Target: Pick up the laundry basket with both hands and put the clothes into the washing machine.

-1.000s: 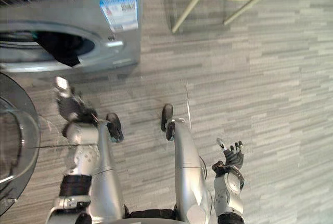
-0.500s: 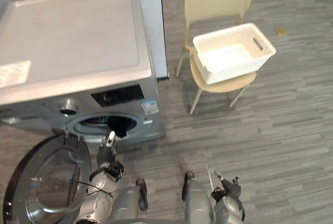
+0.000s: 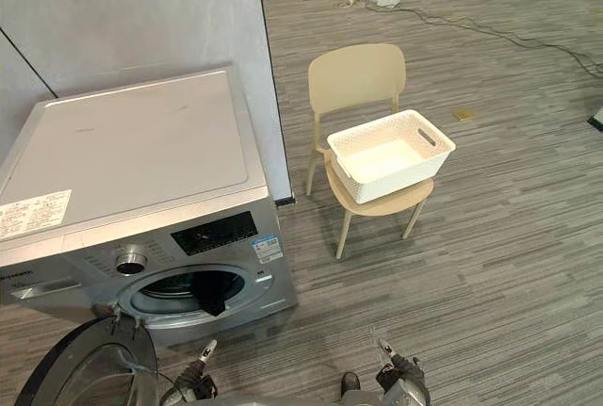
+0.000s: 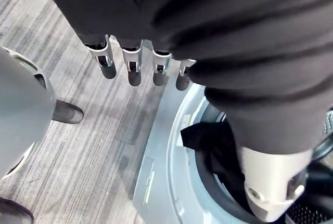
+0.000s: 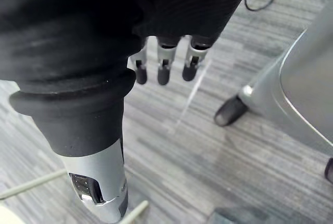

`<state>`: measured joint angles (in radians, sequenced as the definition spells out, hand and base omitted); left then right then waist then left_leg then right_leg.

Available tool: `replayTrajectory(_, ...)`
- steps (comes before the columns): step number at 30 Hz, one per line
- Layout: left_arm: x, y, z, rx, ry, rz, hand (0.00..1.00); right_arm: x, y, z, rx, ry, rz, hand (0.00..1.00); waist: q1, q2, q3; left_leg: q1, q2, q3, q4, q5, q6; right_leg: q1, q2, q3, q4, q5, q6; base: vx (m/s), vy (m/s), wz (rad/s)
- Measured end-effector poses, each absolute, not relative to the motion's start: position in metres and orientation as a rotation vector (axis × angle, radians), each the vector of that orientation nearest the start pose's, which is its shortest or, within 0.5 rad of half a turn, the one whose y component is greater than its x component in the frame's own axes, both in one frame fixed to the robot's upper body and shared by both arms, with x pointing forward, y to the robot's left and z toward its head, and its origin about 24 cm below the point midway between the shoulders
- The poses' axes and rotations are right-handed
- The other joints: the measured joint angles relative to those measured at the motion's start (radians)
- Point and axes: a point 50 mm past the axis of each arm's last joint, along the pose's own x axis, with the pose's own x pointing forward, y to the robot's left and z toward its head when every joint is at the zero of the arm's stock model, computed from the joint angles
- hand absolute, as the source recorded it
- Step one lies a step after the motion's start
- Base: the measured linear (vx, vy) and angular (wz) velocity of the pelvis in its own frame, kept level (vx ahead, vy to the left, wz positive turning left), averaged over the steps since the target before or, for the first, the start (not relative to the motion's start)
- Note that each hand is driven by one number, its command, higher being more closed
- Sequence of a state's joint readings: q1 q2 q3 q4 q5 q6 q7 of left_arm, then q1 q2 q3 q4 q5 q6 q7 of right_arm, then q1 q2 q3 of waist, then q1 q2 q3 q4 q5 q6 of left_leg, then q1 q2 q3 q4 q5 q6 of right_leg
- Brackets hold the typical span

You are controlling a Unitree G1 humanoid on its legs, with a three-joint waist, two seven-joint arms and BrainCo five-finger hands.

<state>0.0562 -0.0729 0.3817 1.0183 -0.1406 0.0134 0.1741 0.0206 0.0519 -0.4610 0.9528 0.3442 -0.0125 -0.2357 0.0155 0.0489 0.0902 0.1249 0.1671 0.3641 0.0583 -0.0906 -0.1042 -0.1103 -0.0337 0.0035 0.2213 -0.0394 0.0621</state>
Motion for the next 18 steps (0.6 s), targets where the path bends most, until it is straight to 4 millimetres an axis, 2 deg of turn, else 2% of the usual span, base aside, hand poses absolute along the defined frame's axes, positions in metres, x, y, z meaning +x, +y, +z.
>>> replayTrajectory(1, 0.099, 0.18, -0.162, -0.303, 1.091, 0.573, 0.0, 0.123, -0.198, -0.149, 0.479, 0.931, -0.771, 0.0, -0.001, -0.009, 0.022, 0.0, 0.009, 0.007, 0.033, -0.023, 0.007, -0.078, -0.002, 0.006, 0.188, -0.022, 0.019, -0.16, -0.042, -0.3)
replayTrajectory(3, 0.101, 0.187, -0.161, -0.28, 1.081, 0.578, 0.0, 0.131, -0.194, -0.145, 0.485, 0.898, -0.749, 0.0, -0.004, -0.021, 0.052, -0.001, 0.012, 0.003, 0.096, -0.068, 0.014, -0.171, -0.003, 0.063, 0.413, -0.028, 0.028, -0.19, -0.097, 0.0)
replayTrajectory(4, 0.101, 0.193, -0.16, -0.252, 1.082, 0.579, 0.0, 0.128, -0.192, -0.146, 0.474, 0.904, -0.733, 0.0, -0.009, -0.044, 0.049, -0.009, 0.014, -0.009, 0.142, -0.081, 0.012, -0.218, -0.004, 0.118, 0.551, -0.053, 0.036, -0.13, -0.181, 0.5)
replayTrajectory(5, 0.101, 0.195, -0.16, -0.234, 1.08, 0.574, 0.0, 0.124, -0.194, -0.146, 0.463, 0.907, -0.733, 0.0, -0.007, -0.05, 0.046, -0.018, 0.014, -0.044, 0.167, -0.081, 0.006, -0.235, -0.024, 0.153, 0.665, -0.078, 0.017, -0.05, -0.19, 0.72)
replayTrajectory(6, 0.101, 0.195, -0.16, -0.229, 1.08, 0.571, 0.0, 0.124, -0.195, -0.146, 0.457, 0.903, -0.732, 0.0, -0.006, -0.05, 0.045, -0.023, 0.015, -0.063, 0.171, -0.079, 0.003, -0.242, -0.043, 0.167, 0.705, -0.083, 0.007, -0.03, -0.238, 0.81)
replayTrajectory(8, 0.096, 0.196, -0.161, -0.221, 1.092, 0.581, 0.0, 0.125, -0.195, -0.145, 0.451, 0.899, -0.713, 0.0, 0.002, -0.047, 0.034, -0.05, 0.029, -0.115, 0.175, -0.061, -0.027, -0.226, -0.124, 0.257, 0.749, -0.093, -0.021, -0.01, -0.315, 0.62)
replayTrajectory(9, 0.092, 0.198, -0.161, -0.227, 1.097, 0.597, 0.0, 0.126, -0.194, -0.145, 0.454, 0.9, -0.707, 0.0, 0.001, -0.05, 0.028, -0.062, 0.033, -0.132, 0.177, -0.055, -0.039, -0.204, -0.147, 0.277, 0.726, -0.094, -0.022, 0.0, -0.427, 0.62)
replayTrajectory(10, 0.087, 0.201, -0.162, -0.229, 1.105, 0.616, 0.0, 0.125, -0.19, -0.146, 0.462, 0.91, -0.702, 0.0, 0.001, -0.058, 0.018, -0.088, 0.047, -0.172, 0.187, -0.048, -0.068, -0.138, -0.185, 0.304, 0.634, -0.089, -0.011, 0.0, -0.4, 0.59)
replayTrajectory(11, 0.086, 0.202, -0.162, -0.227, 1.106, 0.619, 0.0, 0.125, -0.189, -0.147, 0.463, 0.918, -0.697, 0.0, 0.001, -0.074, 0.006, -0.1, 0.058, -0.196, 0.192, -0.045, -0.087, -0.1, -0.192, 0.296, 0.572, -0.143, 0.087, -0.01, -0.547, 0.68)
replayTrajectory(12, 0.084, 0.198, -0.163, -0.24, 1.12, 0.615, 0.0, 0.125, -0.191, -0.147, 0.456, 0.926, -0.694, 0.0, 0.004, -0.056, -0.004, -0.12, 0.088, -0.235, 0.175, -0.023, -0.121, -0.045, -0.19, 0.211, 0.455, -0.238, 0.193, 0.03, -0.488, 0.27)
replayTrajectory(13, 0.083, 0.195, -0.164, -0.255, 1.128, 0.619, 0.0, 0.134, -0.194, -0.144, 0.45, 0.912, -0.688, 0.0, 0.017, -0.033, -0.016, -0.123, 0.108, -0.255, 0.133, 0.022, -0.101, -0.022, -0.176, 0.162, 0.385, -0.302, 0.162, 0.03, -0.464, 0.08)
replayTrajectory(14, 0.081, 0.193, -0.165, -0.262, 1.131, 0.621, 0.0, 0.138, -0.196, -0.143, 0.433, 0.908, -0.677, 0.0, 0.021, -0.033, -0.016, -0.122, 0.111, -0.26, 0.111, 0.055, -0.089, -0.022, -0.166, 0.15, 0.371, -0.332, 0.14, -0.06, -0.607, 0.3)
replayTrajectory(15, 0.084, 0.185, -0.165, -0.278, 1.131, 0.609, 0.0, 0.138, -0.213, -0.142, 0.358, 0.914, -0.68, 0.0, 0.008, -0.001, -0.017, -0.142, 0.141, -0.314, 0.074, 0.158, -0.093, -0.016, -0.138, 0.094, 0.388, -0.355, 0.117, -0.13, -0.517, 0.65)
replayTrajectory(16, 0.085, 0.183, -0.165, -0.284, 1.127, 0.607, 0.0, 0.136, -0.217, -0.142, 0.34, 0.92, -0.682, 0.0, 0.003, -0.002, -0.018, -0.158, 0.145, -0.327, 0.074, 0.195, -0.091, -0.014, -0.136, 0.068, 0.387, -0.364, 0.099, -0.18, -0.484, 0.9)
replayTrajectory(17, 0.086, 0.187, -0.164, -0.28, 1.119, 0.616, 0.0, 0.136, -0.219, -0.142, 0.324, 0.924, -0.679, 0.0, 0.002, -0.008, -0.02, -0.176, 0.146, -0.333, 0.072, 0.232, -0.073, -0.013, -0.136, 0.043, 0.386, -0.376, 0.078, -0.14, -0.175, 0.85)
replayTrajectory(18, 0.088, 0.188, -0.164, -0.279, 1.113, 0.617, 0.0, 0.135, -0.222, -0.142, 0.307, 0.926, -0.678, 0.0, -0.004, -0.012, -0.02, -0.206, 0.145, -0.327, 0.056, 0.307, -0.026, -0.007, -0.138, -0.003, 0.382, -0.382, 0.061, -0.18, -0.23, 1.3)
